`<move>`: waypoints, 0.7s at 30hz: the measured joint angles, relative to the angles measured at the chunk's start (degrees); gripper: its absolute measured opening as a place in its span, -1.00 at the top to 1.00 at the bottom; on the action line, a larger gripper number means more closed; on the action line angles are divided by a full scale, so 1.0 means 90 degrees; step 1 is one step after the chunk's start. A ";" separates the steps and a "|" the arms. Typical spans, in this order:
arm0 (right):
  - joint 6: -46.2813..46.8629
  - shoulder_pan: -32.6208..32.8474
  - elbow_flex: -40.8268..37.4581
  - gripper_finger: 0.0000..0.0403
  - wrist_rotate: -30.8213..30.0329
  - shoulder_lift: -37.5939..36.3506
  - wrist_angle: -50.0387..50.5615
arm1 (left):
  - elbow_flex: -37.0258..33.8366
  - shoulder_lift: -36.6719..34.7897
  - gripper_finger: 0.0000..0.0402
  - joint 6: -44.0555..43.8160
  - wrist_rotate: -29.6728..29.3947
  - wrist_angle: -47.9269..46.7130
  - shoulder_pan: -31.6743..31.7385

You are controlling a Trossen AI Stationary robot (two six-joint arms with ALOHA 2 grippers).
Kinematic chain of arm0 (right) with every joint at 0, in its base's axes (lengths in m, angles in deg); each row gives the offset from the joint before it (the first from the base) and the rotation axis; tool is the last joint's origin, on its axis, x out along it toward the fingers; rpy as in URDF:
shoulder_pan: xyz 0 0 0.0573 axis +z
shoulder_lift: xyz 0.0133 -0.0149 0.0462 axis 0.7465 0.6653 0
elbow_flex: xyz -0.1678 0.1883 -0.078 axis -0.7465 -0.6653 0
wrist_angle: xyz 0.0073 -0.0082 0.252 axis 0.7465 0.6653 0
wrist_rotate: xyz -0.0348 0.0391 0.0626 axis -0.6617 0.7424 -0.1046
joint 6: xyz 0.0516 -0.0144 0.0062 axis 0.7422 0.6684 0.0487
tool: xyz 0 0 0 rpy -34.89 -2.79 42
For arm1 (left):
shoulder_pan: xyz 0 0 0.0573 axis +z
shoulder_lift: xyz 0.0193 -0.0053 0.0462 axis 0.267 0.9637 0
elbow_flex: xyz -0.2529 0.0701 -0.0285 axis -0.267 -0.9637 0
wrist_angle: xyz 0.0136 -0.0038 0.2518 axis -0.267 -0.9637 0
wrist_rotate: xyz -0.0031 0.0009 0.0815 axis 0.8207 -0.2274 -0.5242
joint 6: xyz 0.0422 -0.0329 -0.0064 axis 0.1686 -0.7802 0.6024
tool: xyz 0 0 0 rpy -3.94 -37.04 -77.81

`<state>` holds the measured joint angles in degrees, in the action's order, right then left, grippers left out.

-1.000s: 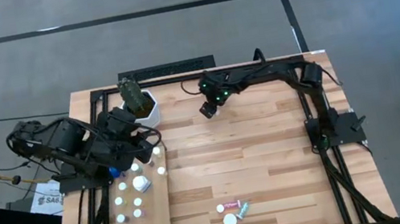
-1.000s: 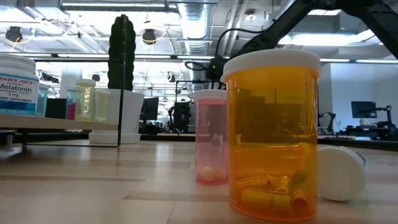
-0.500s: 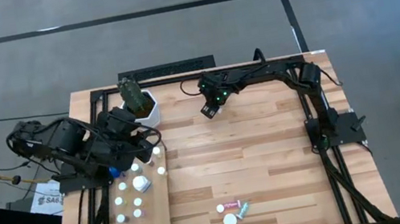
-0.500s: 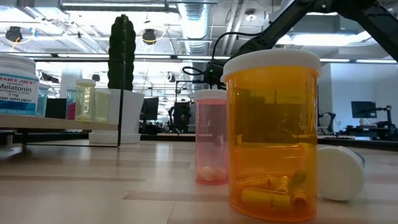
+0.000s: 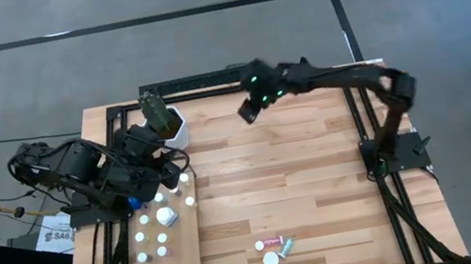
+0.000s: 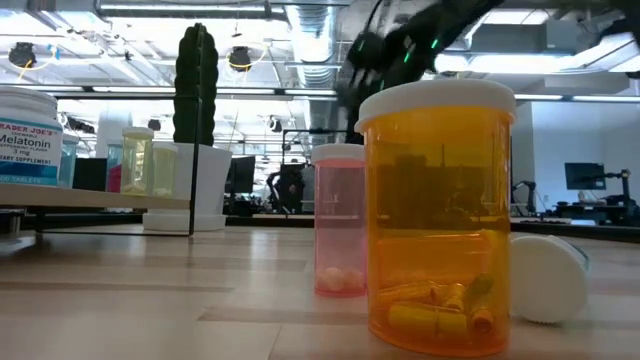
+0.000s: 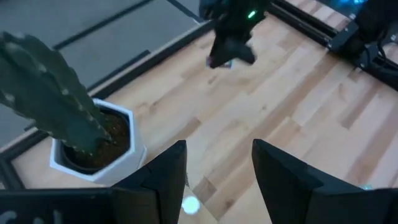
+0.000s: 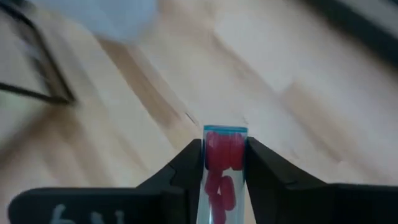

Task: Pick and place medicine bottles onto shelf by color
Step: Put the light blue pill bottle on the shelf

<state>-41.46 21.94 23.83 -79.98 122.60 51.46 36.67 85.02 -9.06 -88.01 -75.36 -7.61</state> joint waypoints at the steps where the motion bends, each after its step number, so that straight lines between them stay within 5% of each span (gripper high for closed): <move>1: 0.0043 0.0000 0.0000 0.40 0.0020 -0.0246 -0.0028 | 0.0000 0.0000 0.16 0.0003 -0.0093 0.0000 0.0000; 9: 0.0433 0.0085 0.0005 0.40 0.0023 -0.2343 -0.1136 | 0.0000 0.0000 0.16 0.0953 -0.1136 0.1127 0.0000; 21: 0.0424 0.0943 0.0008 0.39 0.0034 -0.4098 -0.3981 | 0.0000 0.0818 0.16 0.6411 -0.1771 0.6860 0.0109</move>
<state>-37.64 30.43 23.90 -79.67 85.72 15.63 36.67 92.38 48.64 -103.94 -13.62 -6.62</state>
